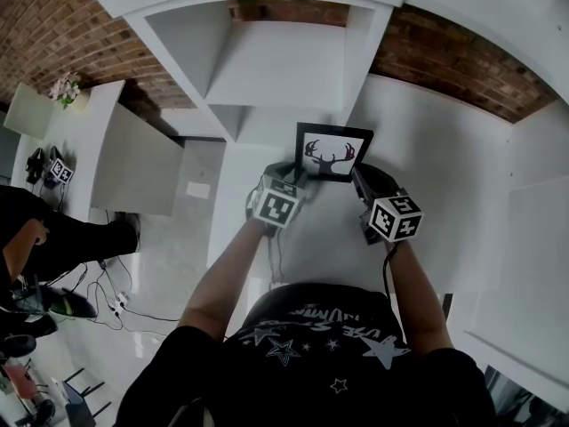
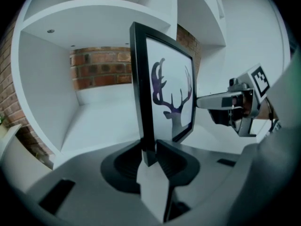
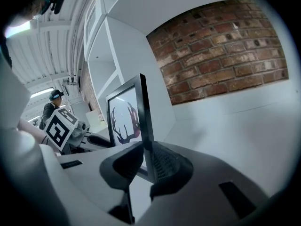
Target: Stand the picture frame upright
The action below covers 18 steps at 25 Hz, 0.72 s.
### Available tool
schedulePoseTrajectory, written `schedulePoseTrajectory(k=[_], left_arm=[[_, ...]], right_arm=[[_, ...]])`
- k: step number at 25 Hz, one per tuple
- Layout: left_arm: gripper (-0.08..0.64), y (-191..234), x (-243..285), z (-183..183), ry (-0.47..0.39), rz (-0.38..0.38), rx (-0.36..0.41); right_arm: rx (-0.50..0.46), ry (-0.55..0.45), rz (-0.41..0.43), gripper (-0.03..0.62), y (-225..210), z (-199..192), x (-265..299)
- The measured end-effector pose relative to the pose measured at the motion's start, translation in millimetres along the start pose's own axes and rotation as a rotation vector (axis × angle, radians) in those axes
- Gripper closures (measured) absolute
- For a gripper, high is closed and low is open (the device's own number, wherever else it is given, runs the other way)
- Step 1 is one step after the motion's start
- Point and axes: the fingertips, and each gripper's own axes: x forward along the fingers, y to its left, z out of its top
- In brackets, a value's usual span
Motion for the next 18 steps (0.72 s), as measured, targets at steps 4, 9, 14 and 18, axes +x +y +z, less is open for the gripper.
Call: schedulePoseTrajectory(k=[4,9,14,18], left_arm=[[0.453,10.4,4.0,8.5,-0.005,0.016,0.034],[0.453,19.8,12.8,8.7,0.010,0.034,0.057],[0.456,21.7,19.2,5.4,0.033,0.023,0.080],[0.457,23.0,19.5,5.6,0.027,0.021,0.065]], right_arm=[[0.008,-0.019,-0.005,0.529,-0.9,1.6,6.0],[0.018,-0.023,-0.017,0.532,-4.1,3.2,15.5],[0.015,-0.030,-0.026,0.534,-7.3,5.8,19.9],[0.022,-0.031,-0.025,0.534,-7.8,5.9,21.3]])
